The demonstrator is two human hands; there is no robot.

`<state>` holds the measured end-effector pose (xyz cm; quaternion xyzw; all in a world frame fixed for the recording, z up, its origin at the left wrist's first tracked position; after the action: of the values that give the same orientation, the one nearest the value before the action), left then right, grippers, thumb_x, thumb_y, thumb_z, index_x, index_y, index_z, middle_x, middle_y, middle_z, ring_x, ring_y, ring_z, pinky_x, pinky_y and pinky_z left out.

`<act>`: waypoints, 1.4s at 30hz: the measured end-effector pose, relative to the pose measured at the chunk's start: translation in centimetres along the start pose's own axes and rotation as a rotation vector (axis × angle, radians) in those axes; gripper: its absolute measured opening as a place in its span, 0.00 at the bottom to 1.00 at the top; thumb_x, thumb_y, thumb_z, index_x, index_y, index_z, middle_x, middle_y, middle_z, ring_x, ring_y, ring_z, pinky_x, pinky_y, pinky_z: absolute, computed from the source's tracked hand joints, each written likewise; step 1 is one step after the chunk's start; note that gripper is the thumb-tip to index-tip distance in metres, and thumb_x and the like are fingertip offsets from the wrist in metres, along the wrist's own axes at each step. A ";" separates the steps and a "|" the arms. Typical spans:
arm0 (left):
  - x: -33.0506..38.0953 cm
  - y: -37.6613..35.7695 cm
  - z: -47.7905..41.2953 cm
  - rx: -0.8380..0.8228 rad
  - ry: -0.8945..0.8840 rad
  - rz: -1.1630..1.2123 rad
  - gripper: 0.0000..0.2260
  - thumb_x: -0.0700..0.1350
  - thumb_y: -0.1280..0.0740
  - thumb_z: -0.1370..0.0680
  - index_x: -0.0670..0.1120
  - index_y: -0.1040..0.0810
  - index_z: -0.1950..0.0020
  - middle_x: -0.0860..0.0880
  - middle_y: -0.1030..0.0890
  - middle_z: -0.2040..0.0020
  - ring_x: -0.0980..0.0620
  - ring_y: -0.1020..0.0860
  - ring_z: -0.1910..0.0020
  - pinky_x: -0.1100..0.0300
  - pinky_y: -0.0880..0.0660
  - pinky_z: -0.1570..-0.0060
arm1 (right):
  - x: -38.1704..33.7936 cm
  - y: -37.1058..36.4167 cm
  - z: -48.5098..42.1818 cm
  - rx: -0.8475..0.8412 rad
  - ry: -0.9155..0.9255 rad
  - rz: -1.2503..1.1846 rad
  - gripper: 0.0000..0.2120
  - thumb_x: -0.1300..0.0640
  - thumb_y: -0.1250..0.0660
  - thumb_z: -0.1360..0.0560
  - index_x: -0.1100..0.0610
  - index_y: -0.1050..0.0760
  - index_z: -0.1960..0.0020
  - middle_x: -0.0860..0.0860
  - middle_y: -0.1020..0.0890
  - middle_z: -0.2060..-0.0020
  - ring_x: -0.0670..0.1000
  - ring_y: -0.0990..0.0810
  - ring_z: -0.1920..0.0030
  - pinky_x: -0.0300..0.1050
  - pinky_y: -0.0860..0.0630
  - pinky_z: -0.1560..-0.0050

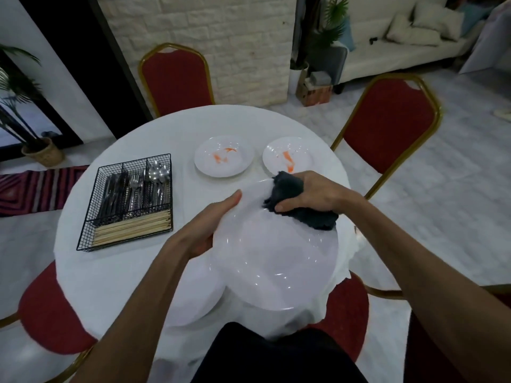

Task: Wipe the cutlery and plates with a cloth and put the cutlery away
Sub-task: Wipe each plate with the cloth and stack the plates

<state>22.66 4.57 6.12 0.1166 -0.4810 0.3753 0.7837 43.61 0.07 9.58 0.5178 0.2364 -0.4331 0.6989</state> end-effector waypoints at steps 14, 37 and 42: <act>2.2 -0.5 1.2 0.915 -0.429 0.169 0.23 0.63 0.43 0.18 0.48 0.18 0.42 0.52 0.18 0.52 0.52 0.22 0.51 0.52 0.26 0.44 | 7.6 -11.7 2.0 0.596 -0.553 -1.360 0.21 0.50 0.19 0.32 0.60 0.21 0.47 0.49 0.17 0.59 0.50 0.18 0.62 0.44 0.21 0.64; 4.5 0.9 -1.6 0.490 -0.303 -0.088 0.16 0.61 0.39 0.18 0.52 0.17 0.48 0.52 0.15 0.46 0.50 0.18 0.44 0.51 0.23 0.39 | 5.8 -0.1 0.1 0.509 -0.075 -0.358 0.24 0.42 0.18 0.38 0.50 0.19 0.47 0.46 0.14 0.56 0.49 0.15 0.54 0.47 0.18 0.52; 0.9 0.9 -0.9 0.811 -0.367 0.313 0.17 0.60 0.43 0.17 0.52 0.20 0.44 0.54 0.19 0.43 0.52 0.22 0.41 0.54 0.26 0.38 | 9.5 -9.5 1.5 0.563 -0.447 -1.176 0.17 0.54 0.20 0.30 0.59 0.20 0.46 0.54 0.15 0.55 0.53 0.17 0.60 0.43 0.21 0.64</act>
<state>22.86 6.08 6.25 0.4038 -0.4379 0.6197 0.5111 40.26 -5.58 -2.26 0.3636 0.2065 -0.8816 0.2187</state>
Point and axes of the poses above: each hand's wrist, its own z-axis away from the middle knuckle, its own y-axis out of the back of the hand, x = y × z, the point moved 8 cm from there along -z, towards the middle knuckle
